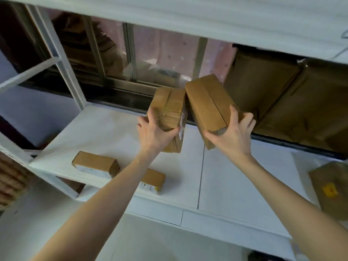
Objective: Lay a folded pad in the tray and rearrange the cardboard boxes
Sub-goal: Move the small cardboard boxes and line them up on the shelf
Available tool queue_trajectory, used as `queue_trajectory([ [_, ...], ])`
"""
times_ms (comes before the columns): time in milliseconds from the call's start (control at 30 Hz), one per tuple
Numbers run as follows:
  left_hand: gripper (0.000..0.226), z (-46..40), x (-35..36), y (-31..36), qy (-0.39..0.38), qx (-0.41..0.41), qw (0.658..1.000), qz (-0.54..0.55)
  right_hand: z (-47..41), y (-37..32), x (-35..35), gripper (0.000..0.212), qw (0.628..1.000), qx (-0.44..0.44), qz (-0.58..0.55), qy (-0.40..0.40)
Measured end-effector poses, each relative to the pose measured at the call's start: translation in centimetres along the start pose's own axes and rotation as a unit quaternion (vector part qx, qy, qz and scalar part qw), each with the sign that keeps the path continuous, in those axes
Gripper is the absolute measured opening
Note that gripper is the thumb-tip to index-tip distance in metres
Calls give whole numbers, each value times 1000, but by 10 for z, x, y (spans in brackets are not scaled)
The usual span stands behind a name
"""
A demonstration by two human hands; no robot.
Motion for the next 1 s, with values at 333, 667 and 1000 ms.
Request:
queue_trajectory([
  [333, 111, 131, 130, 108, -85, 28, 996, -2, 79, 198, -88, 100, 992, 122, 30, -19],
  [667, 110, 243, 265, 163, -117, 20, 992, -44, 143, 361, -92, 98, 970, 226, -20, -83],
  [1000, 99, 286, 343, 181, -126, 10, 988, -93, 162, 434, -61, 98, 957, 261, -48, -115],
])
Point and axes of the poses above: each hand's wrist, its own z-axis away from the middle knuckle, its own x-axis out of the palm, y = z × x, the point moved 8 cm from there along -z, towards the middle knuckle, and after that the axes turned 11 degrees about -x, right-handed, at the moved point
